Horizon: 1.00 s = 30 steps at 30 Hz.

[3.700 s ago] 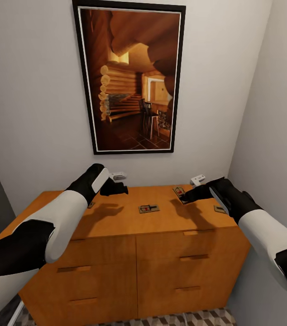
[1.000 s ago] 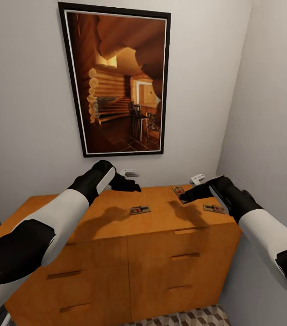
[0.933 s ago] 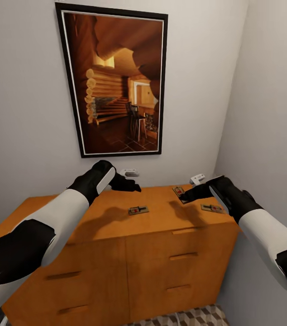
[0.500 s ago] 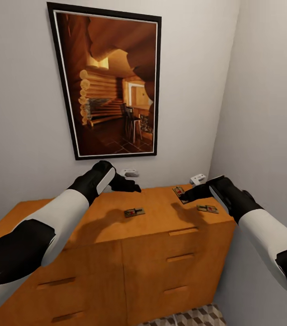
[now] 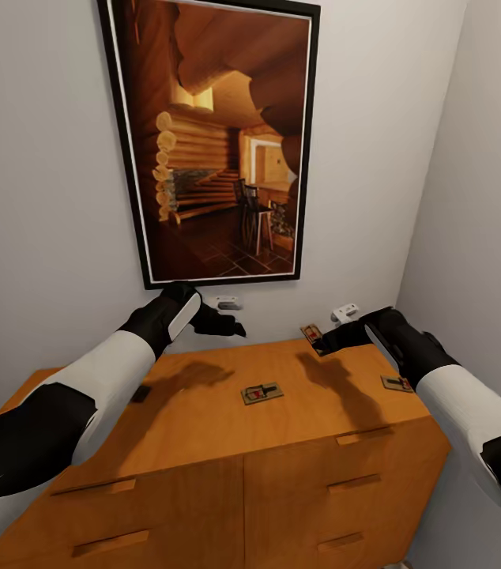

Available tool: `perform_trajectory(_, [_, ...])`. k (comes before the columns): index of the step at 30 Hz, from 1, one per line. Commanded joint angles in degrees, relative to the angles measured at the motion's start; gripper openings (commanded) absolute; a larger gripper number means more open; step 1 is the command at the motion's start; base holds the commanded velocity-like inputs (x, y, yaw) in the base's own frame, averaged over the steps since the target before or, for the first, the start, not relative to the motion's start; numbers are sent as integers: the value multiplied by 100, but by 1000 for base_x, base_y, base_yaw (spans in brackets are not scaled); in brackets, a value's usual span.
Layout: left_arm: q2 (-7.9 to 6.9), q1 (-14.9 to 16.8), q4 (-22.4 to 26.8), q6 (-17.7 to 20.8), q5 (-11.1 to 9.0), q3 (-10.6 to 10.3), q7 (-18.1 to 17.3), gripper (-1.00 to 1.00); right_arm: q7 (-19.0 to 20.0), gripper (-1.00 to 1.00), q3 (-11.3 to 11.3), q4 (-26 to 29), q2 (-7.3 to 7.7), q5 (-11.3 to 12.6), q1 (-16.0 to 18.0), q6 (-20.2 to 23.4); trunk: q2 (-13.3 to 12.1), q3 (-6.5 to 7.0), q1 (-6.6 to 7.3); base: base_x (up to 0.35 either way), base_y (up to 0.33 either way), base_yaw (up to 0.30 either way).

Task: Take the four mousetraps from the cabinet in the bathroom and place them on the bathroom floor. Make sure all four end up on the same floor surface, and ensure that at least two of them are either under or directly next to the same bathroom sink.

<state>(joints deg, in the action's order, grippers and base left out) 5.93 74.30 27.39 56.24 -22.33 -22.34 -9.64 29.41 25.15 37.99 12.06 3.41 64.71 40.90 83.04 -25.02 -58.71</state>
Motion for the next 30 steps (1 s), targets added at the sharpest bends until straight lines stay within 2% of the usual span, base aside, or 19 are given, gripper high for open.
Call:
perform_trajectory(1, [-3,5,3,9,42,-17,-47,100,-14,-100,25,7,6,54,7,40,4,-7,-2,188,136,0])
perform_trajectory(9, [-2,-3,3,14,38,-24,-47,100,-14,-100,26,7,6,53,7,40,4,19,-2,43,31,-109])
perform_trajectory(14, [-3,-3,-4,11,44,-39,-230,100,-14,-100,33,7,6,47,7,40,4,52,-2,1,1,-220])
perform_trajectory(20, [-7,-11,-6,16,44,-246,-316,100,-14,-100,34,1,6,39,7,38,4,92,-2,0,0,-223])
perform_trajectory(24, [-30,-27,-6,35,50,-544,-328,100,-14,-100,34,-4,6,32,7,34,4,105,-2,0,0,-103])
perform_trajectory(26, [-102,-35,1,47,52,-821,-364,100,-16,-100,37,-9,6,30,7,32,4,106,-2,0,0,-20])
perform_trajectory(28, [-171,-37,5,55,48,-1141,-472,100,-16,-100,41,-10,6,29,7,32,4,107,-2,0,0,-8])
perform_trajectory(30, [-239,-38,4,60,47,-1640,-781,100,-17,-100,42,-10,6,29,7,32,4,107,-2,0,0,-3])
